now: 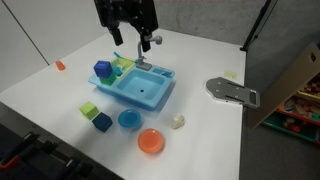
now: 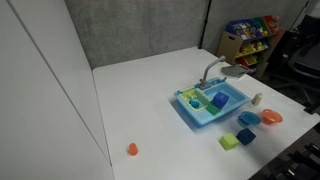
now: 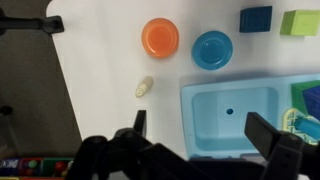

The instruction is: Put the toy bottle in the toy sink

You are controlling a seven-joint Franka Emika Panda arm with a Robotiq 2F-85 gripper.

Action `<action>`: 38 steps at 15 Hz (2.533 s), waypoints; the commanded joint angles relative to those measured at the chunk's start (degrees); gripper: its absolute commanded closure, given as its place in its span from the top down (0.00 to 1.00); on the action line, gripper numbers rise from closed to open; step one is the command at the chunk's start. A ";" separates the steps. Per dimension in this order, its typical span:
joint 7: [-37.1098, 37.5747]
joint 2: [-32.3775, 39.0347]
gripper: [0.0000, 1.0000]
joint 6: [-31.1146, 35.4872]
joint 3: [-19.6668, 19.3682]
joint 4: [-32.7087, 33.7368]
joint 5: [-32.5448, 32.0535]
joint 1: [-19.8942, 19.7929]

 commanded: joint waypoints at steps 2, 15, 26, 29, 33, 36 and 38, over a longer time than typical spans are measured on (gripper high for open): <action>0.40 7.74 1.00 4.74 -1.91 2.06 2.10 -0.94; 7.81 35.27 1.00 19.78 -5.20 11.16 6.79 -3.34; 7.85 42.78 1.00 19.77 -5.91 17.43 10.07 -2.84; 7.07 44.12 1.00 23.66 -5.84 17.32 11.20 -4.17; 5.22 46.94 1.00 31.25 -3.96 17.53 13.57 -6.54; 4.52 48.49 1.00 33.44 -2.46 17.51 15.20 -7.94; 4.98 48.91 1.00 33.50 -2.86 17.29 15.23 -7.91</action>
